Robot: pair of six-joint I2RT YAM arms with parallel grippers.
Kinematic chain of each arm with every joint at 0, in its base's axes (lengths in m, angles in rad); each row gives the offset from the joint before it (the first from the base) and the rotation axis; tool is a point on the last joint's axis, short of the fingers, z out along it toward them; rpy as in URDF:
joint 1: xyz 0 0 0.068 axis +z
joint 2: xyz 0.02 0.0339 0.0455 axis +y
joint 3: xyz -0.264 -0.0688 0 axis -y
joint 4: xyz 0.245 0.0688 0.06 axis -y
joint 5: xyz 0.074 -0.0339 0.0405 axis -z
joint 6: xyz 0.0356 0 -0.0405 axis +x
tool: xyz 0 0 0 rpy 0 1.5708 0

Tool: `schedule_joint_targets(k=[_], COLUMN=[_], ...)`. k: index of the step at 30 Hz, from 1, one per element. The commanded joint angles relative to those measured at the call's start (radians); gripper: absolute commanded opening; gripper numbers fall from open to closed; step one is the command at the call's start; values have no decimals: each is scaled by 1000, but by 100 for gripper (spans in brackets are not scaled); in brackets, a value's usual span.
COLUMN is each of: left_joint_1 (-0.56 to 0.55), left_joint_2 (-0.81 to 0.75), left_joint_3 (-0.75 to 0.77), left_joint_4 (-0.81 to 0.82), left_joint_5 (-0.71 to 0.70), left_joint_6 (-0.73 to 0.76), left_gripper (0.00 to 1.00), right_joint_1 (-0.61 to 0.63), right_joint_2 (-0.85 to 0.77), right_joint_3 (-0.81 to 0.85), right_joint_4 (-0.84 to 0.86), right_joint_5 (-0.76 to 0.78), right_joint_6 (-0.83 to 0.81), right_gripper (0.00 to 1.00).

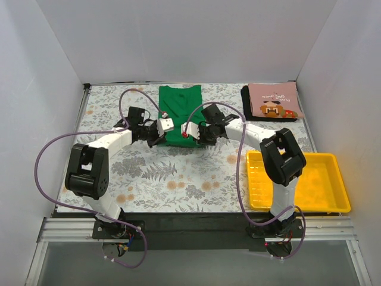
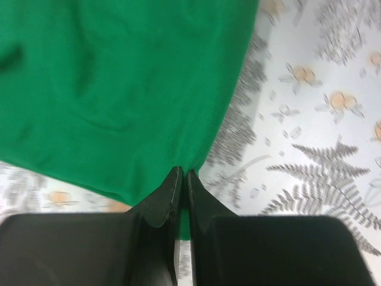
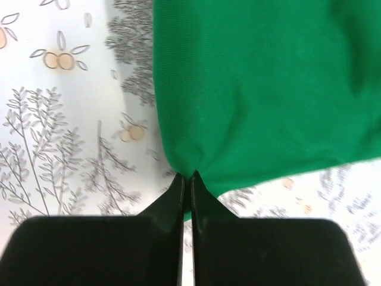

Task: Fold and stack the t-shirts
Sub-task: Fold the tshirt

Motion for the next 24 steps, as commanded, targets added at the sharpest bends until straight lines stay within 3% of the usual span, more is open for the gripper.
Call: schedule_joint_targets(k=[1,5,10,18,21,24], left_joint_1=[0,2,-12,-95,-98,-98], left_joint_2=[-27,-48,-158,-427,-557,-564], left_joint_3=[103,160,116,-7,-20,38], left_joint_4=[-54,-121,-225,-593,-611,-601], left_joint_5=[11,32,63,150,150,135], left_joint_6=[-45,-60,-36,79,14,-31], left_gripper=[0,0,0,0,0,0], right_joint_1=[-16,-18,-15,112,122,105], right_joint_2=[-93,-118,-203,-486,-558,-546], right_joint_3=[93,136,107,-144,-126,-61], right_joint_4=[-45,-110,-202,-318,-369,-386], right_joint_5=[-6,-8,-52,-103,-126,-106], right_joint_6=[-4,-7,-2,33,47,22], right_gripper=[1,1,1,1,1,1])
